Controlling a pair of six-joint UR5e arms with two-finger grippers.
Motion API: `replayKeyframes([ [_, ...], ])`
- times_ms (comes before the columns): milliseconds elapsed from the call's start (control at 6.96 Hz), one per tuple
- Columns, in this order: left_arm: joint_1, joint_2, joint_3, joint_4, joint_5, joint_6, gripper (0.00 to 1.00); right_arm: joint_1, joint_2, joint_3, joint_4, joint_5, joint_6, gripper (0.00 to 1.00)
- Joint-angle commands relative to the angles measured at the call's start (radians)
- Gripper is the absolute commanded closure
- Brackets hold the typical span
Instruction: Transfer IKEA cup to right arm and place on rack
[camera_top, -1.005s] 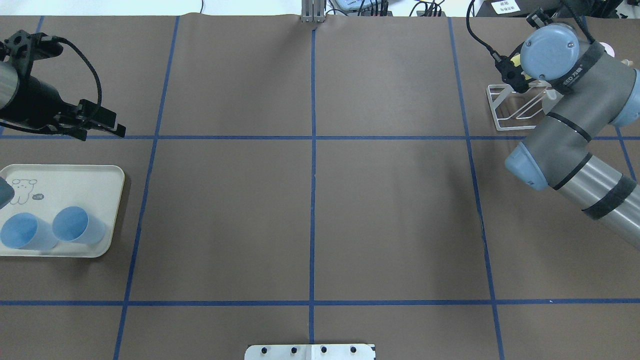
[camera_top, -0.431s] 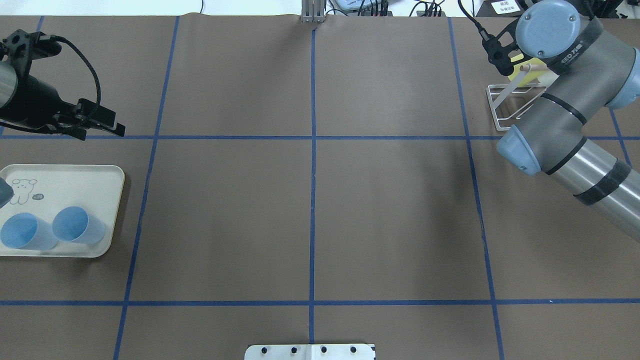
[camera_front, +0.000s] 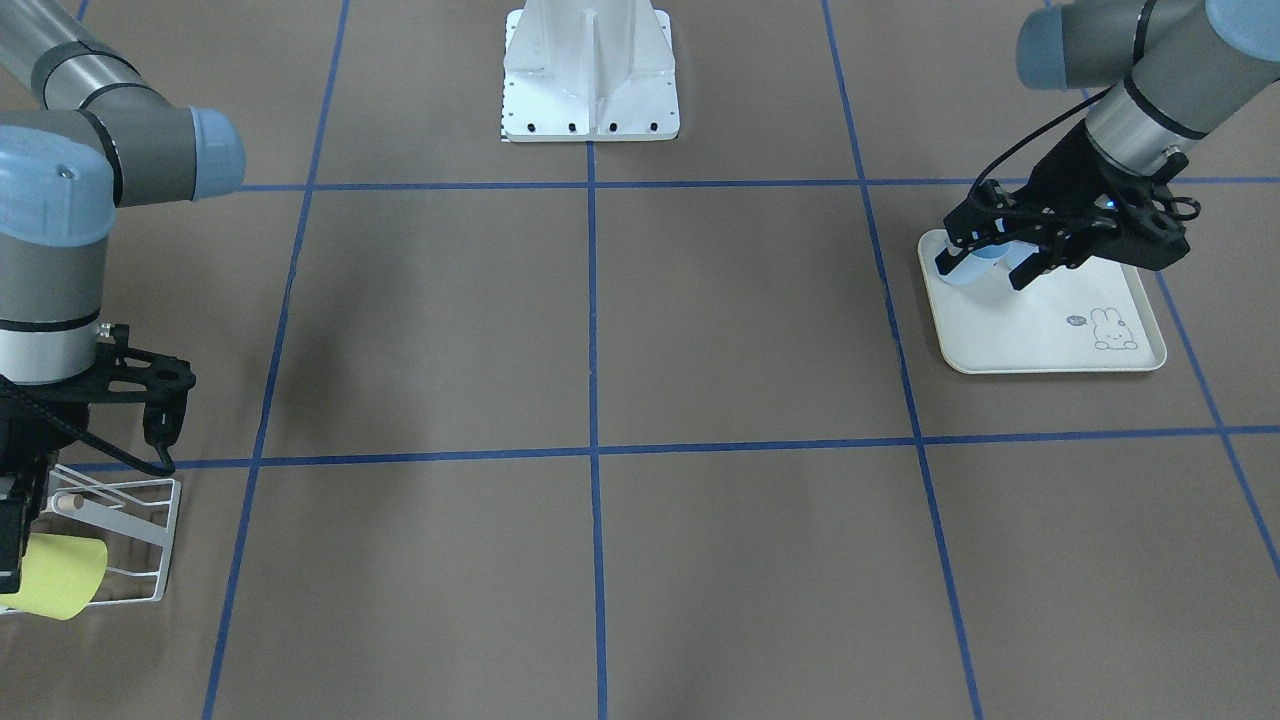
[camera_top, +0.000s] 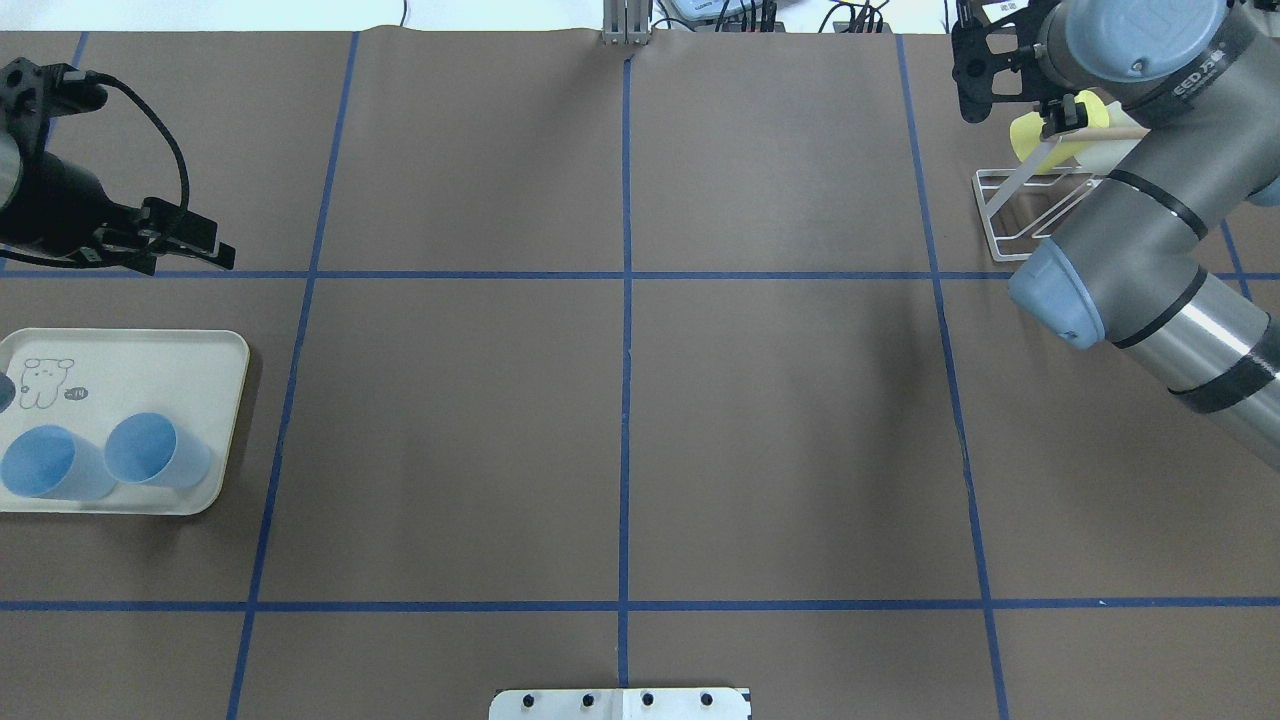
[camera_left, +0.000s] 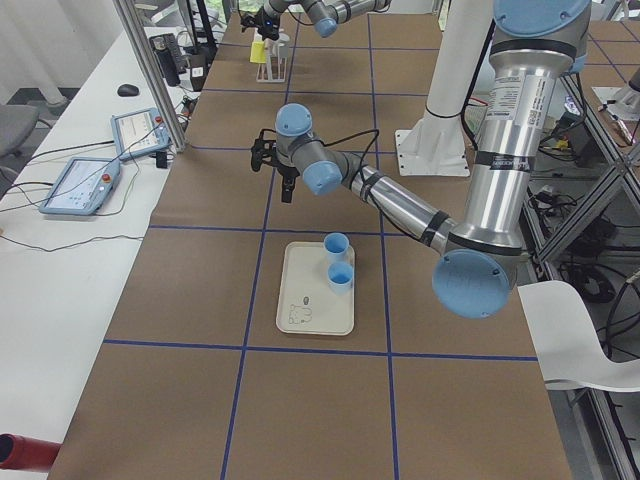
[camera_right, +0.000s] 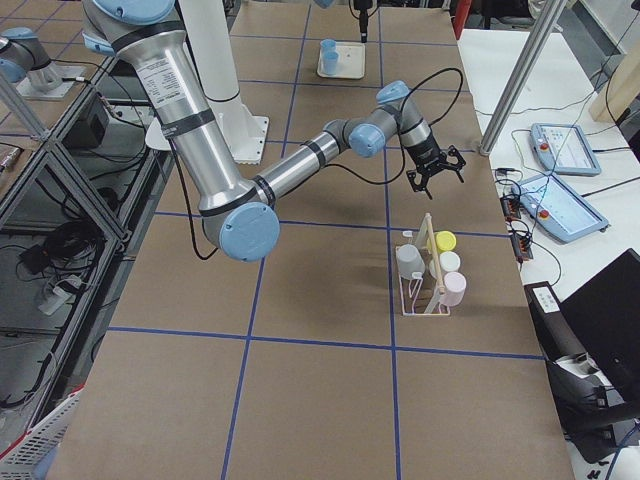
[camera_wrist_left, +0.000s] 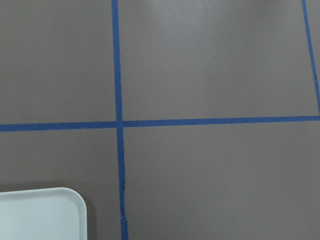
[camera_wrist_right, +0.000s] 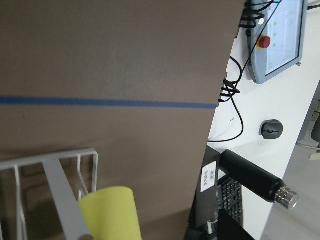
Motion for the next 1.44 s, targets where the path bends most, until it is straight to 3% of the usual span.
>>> replayKeyframes([
  [0,-0.062,0.085,-0.001,0.000,0.014,0.162,0.00,-0.002,-0.059,0.144,0.010,0.174,0.484,0.00],
  [144,-0.105,0.142,-0.001,0.001,0.014,0.262,0.00,-0.042,-0.058,0.207,0.013,0.196,0.738,0.00],
  [431,-0.144,0.277,-0.001,-0.015,0.017,0.432,0.00,-0.189,-0.002,0.214,-0.001,0.197,1.051,0.00],
  [718,-0.135,0.407,0.009,-0.167,0.074,0.429,0.00,-0.225,0.048,0.212,-0.025,0.277,1.149,0.00],
  [862,-0.130,0.449,0.011,-0.202,0.074,0.427,0.00,-0.225,0.099,0.212,-0.126,0.343,1.149,0.01],
  [1005,-0.124,0.483,0.011,-0.224,0.072,0.427,0.00,-0.225,0.162,0.213,-0.231,0.352,1.149,0.01],
  [1292,-0.068,0.505,0.017,-0.227,0.074,0.398,0.00,-0.240,0.174,0.220,-0.249,0.348,1.149,0.01],
])
